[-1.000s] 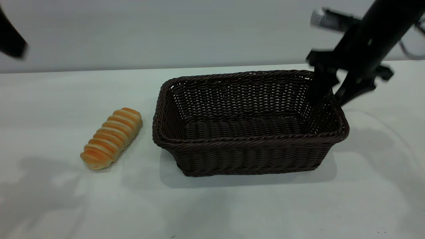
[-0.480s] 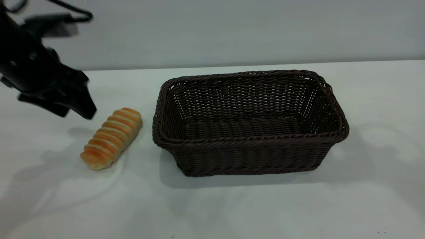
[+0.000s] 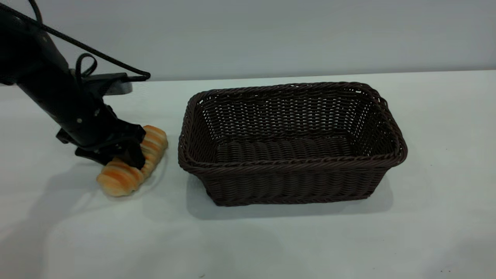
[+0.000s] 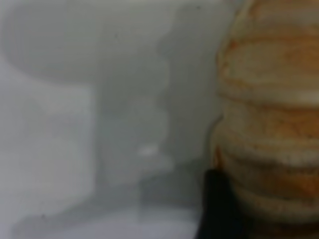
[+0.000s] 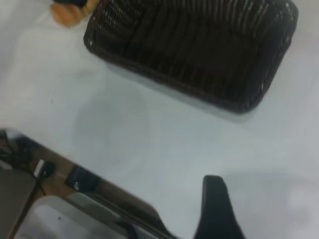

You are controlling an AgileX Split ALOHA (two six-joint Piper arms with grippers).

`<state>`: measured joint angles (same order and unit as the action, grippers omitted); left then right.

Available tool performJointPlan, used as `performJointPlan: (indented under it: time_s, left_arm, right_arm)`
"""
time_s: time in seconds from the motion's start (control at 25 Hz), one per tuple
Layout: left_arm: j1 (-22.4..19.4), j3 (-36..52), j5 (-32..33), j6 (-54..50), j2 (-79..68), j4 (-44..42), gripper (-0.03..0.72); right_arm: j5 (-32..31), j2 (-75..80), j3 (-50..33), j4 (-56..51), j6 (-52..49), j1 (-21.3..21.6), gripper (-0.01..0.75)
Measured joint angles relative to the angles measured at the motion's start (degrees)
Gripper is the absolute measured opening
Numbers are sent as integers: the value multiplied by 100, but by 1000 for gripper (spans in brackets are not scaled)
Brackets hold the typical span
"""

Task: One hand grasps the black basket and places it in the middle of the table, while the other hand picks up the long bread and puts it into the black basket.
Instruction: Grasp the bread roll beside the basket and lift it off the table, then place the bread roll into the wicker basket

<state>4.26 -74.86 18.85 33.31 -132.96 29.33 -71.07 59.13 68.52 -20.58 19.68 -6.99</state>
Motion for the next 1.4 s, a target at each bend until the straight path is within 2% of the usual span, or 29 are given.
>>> performJointPlan:
  time_s: [0.12, 0.16, 0.2, 0.4, 0.52, 0.64, 0.8, 1.08, 1.28, 1.32, 1.4]
  left_arm:
    - [0, -25, 84, 0, 2, 47, 214]
    - [0, -36, 115, 0, 24, 46, 148]
    - [0, -36, 142, 0, 56, 46, 123]
    - [33, -13, 510, 0, 922, -61, 121]
    - [241, -13, 596, 0, 1772, -61, 121]
    - [618, -18, 596, 0, 2322, -61, 121]
    - [1394, -18, 526, 0, 2389, -61, 121]
    - [2546, -13, -445, 0, 1483, -50, 121]
    - [2798, -13, -1272, 0, 782, -43, 140]
    - [2798, -13, -1388, 5, 697, -39, 165]
    - [2798, -9, -1513, 6, 601, -39, 267]
  right_arm:
    - [0, -737, -928, 181, -4, 0, 536]
    - [0, -994, -1230, 290, -4, 0, 536]
    - [0, -1209, -1604, 420, -21, 0, 535]
    - [147, -2527, -3330, 919, -174, 0, 535]
    - [417, -3279, -4021, 1013, -234, 0, 535]
    - [604, -3847, -4088, 1077, -403, 0, 535]
    - [612, -4290, -4099, 1113, -499, 0, 535]
    - [612, -4390, -4099, 1143, -564, 0, 534]
    - [612, -4551, -4099, 1167, -579, 0, 534]
    - [612, -4615, -4099, 1167, -579, 0, 534]
    - [612, -4741, -4099, 1180, -610, 0, 534]
